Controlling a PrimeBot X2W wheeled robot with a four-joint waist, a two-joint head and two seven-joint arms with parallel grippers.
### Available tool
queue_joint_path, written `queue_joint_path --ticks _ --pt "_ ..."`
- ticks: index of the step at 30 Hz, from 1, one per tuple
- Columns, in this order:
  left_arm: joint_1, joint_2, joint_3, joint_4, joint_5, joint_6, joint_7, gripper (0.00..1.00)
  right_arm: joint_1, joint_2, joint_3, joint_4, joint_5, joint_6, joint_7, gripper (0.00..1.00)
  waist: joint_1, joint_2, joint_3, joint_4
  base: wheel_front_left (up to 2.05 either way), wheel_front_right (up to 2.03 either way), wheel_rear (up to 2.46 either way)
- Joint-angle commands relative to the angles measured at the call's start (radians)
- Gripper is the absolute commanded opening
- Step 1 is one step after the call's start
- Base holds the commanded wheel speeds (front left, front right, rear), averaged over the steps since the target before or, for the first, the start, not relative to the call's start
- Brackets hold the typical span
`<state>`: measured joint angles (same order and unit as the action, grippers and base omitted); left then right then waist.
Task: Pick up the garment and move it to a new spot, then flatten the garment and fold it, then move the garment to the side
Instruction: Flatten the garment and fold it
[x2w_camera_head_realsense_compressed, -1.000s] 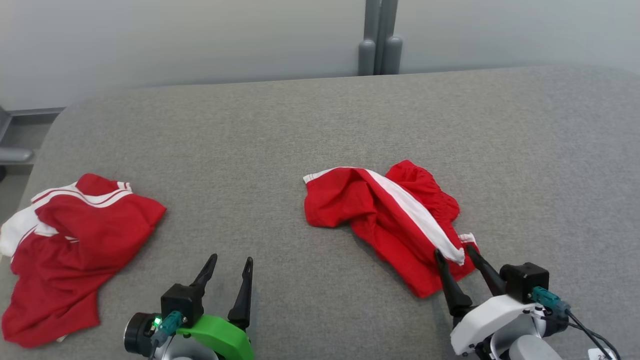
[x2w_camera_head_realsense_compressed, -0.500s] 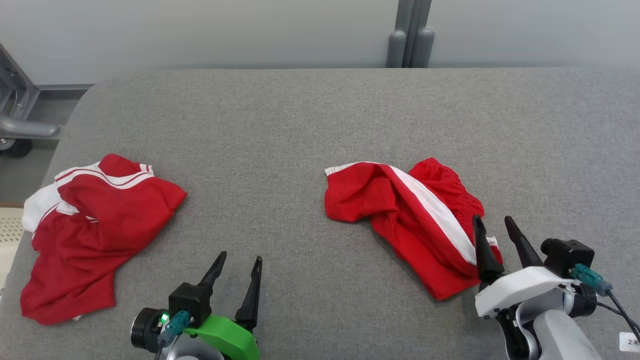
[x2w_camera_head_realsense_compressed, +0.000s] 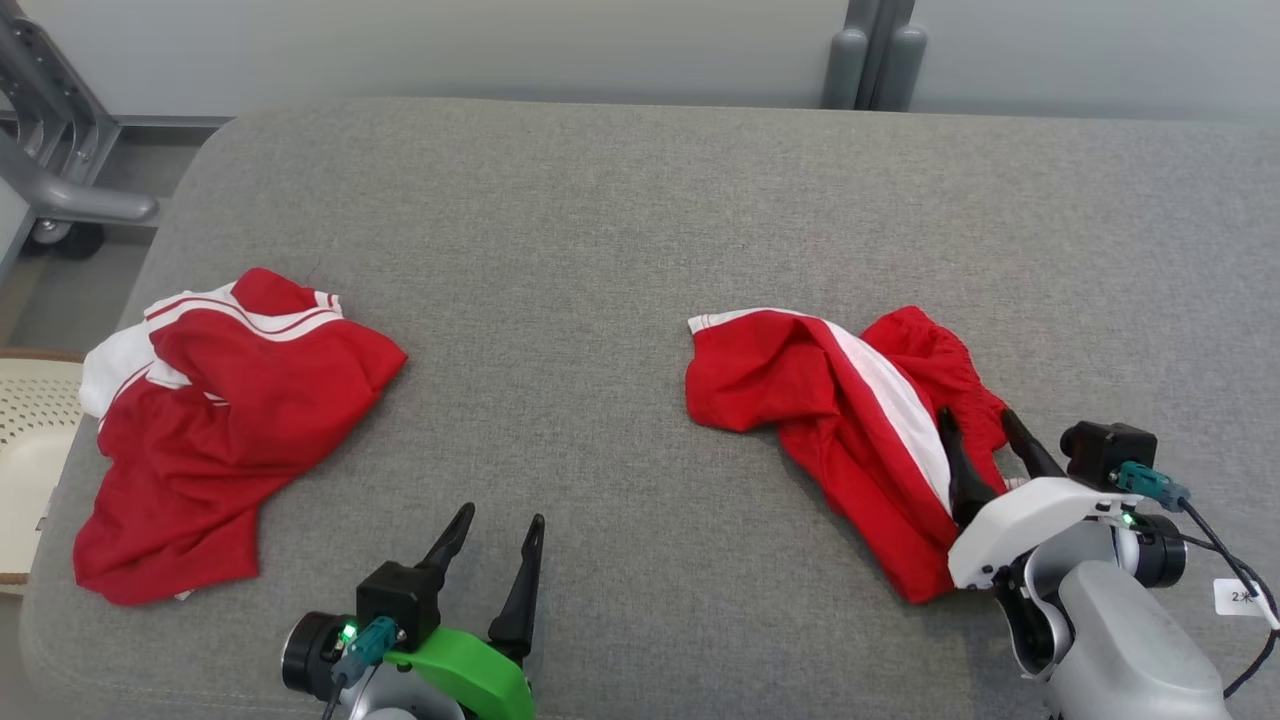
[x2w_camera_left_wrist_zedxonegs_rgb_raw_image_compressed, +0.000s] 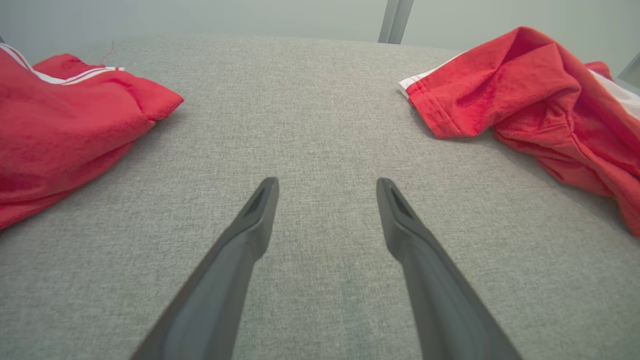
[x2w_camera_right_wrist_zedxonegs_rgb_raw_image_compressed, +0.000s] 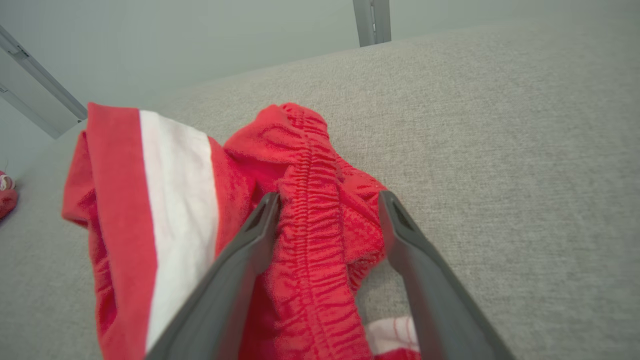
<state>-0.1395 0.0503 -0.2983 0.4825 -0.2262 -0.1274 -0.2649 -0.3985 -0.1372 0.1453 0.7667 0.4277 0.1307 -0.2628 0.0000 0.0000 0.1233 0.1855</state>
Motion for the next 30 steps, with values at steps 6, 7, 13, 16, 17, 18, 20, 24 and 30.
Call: queue_joint_path --ticks 6,7,13,16,17,18,20,24,30 --pt "-0.02 0.001 -0.014 -0.014 -0.011 -0.003 0.001 1.0 -0.077 -0.034 0.072 0.109 0.05 0.0 0.0 0.0 0.0 0.0 0.01 0.028 0.0 0.0 0.0" --pt "-0.024 0.001 -0.018 -0.018 -0.012 -0.003 0.001 1.0 -0.095 -0.049 0.078 0.11 0.055 0.0 -0.001 0.0 0.0 0.0 0.012 0.033 0.0 0.0 0.0" --pt "-0.059 0.001 -0.072 -0.062 -0.014 -0.004 0.001 1.0 -0.219 -0.132 0.019 0.076 0.001 0.0 -0.002 0.0 0.0 0.0 0.039 0.076 0.0 0.0 0.0" --pt "-0.072 0.001 -0.093 -0.082 -0.021 -0.004 0.001 1.0 -0.251 -0.149 -0.018 0.072 -0.035 0.0 -0.002 0.0 0.0 0.0 0.046 0.096 0.0 0.0 0.0" --pt "-0.076 0.001 -0.103 -0.085 -0.022 -0.004 0.001 1.0 -0.261 -0.152 -0.035 0.081 -0.053 0.0 -0.002 0.0 0.0 0.0 0.048 0.105 0.0 0.0 0.0" --pt "-0.083 0.001 -0.118 -0.093 -0.03 -0.004 0.001 1.0 -0.27 -0.154 -0.057 0.11 -0.082 0.0 -0.002 0.0 0.0 0.0 0.048 0.116 0.0 0.0 0.0" --pt "-0.088 0.001 -0.137 -0.095 -0.036 -0.004 0.001 1.0 -0.277 -0.156 -0.087 0.151 -0.116 0.0 -0.002 0.0 0.0 0.0 0.047 0.126 0.0 0.0 0.0" --pt "-0.099 0.001 -0.158 -0.094 -0.054 -0.004 0.001 1.0 -0.283 -0.152 -0.157 0.215 -0.174 0.0 -0.003 1.0 0.0 0.0 0.04 0.118 0.0 0.0 0.0" --pt "-0.125 0.001 -0.153 -0.087 -0.069 -0.004 0.001 1.0 -0.184 -0.091 -0.238 0.064 -0.212 0.0 -0.003 1.0 0.0 0.0 0.008 0.03 0.0 0.0 0.0"
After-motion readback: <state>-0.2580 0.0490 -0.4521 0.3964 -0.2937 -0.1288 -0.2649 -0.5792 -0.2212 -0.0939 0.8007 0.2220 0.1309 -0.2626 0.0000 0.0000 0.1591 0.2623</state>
